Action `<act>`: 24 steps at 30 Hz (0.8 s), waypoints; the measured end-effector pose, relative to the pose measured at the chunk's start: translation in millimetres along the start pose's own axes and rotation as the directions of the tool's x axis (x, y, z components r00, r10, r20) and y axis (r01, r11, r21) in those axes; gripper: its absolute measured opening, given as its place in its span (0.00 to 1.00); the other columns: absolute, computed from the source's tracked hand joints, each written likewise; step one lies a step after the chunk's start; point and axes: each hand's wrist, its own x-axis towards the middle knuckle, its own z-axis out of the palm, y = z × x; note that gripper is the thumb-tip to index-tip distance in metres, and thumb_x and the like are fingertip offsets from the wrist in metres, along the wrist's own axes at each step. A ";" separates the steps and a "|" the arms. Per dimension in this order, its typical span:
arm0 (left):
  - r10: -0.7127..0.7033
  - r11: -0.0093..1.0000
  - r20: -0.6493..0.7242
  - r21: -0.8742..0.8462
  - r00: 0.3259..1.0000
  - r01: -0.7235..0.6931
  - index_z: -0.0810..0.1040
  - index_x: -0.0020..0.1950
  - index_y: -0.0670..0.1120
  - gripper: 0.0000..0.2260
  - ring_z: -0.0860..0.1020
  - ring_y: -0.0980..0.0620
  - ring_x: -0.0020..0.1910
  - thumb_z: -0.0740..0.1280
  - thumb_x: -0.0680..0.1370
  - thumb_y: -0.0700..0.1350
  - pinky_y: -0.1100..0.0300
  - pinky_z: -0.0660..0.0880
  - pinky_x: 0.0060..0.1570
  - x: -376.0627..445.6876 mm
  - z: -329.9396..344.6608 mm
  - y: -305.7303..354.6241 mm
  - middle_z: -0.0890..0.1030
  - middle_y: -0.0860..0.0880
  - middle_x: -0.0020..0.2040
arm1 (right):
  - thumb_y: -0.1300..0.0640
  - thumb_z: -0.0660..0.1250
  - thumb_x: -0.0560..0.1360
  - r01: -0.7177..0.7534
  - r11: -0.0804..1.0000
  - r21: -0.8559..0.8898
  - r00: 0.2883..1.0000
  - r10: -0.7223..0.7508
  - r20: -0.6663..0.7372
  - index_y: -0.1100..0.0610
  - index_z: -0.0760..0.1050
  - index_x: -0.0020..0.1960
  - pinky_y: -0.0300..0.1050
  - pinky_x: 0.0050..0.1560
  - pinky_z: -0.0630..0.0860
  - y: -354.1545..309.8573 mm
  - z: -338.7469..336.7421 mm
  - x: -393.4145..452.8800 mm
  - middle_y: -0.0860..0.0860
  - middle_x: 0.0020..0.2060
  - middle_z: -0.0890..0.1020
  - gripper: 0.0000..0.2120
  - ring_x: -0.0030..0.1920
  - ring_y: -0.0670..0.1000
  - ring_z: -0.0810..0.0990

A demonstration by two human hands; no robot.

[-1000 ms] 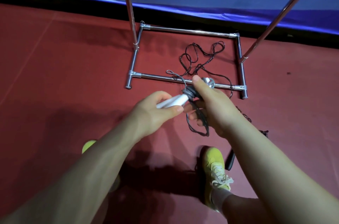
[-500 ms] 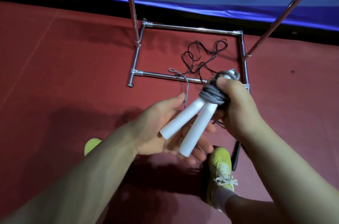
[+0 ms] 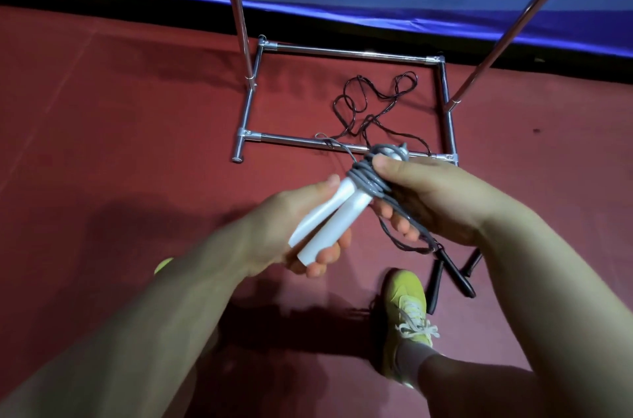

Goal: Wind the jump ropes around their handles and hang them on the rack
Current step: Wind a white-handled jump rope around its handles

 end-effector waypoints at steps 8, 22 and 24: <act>0.086 0.996 -0.147 0.000 0.985 -0.087 0.75 0.39 0.38 0.26 0.69 0.48 0.22 0.63 0.68 0.64 0.60 0.63 0.26 -1.8 9.8 14.2 0.73 0.43 0.27 | 0.38 0.56 0.77 -0.051 0.947 -0.316 0.957 -0.044 -0.286 0.58 0.73 0.31 0.39 0.24 0.65 -18.7 6.0 -2.8 0.51 0.19 0.70 0.28 0.19 0.50 0.66; 0.379 0.914 -0.475 0.326 0.794 -0.241 0.76 0.40 0.43 0.28 0.65 0.53 0.30 0.63 0.59 0.68 0.56 0.62 0.36 16.7 -15.4 6.9 0.69 0.54 0.29 | 0.32 0.59 0.70 -0.086 0.992 -0.095 0.937 0.048 -0.346 0.56 0.74 0.34 0.43 0.30 0.66 -19.8 28.1 36.5 0.50 0.21 0.72 0.26 0.22 0.50 0.68; 0.355 0.924 -0.423 0.296 0.834 -0.243 0.76 0.39 0.44 0.22 0.67 0.54 0.29 0.68 0.61 0.63 0.57 0.64 0.35 15.4 -17.5 7.4 0.70 0.56 0.28 | 0.34 0.61 0.70 -0.031 0.994 -0.101 0.928 -0.009 -0.372 0.54 0.72 0.31 0.45 0.31 0.64 -21.1 31.8 37.6 0.49 0.22 0.69 0.23 0.23 0.50 0.65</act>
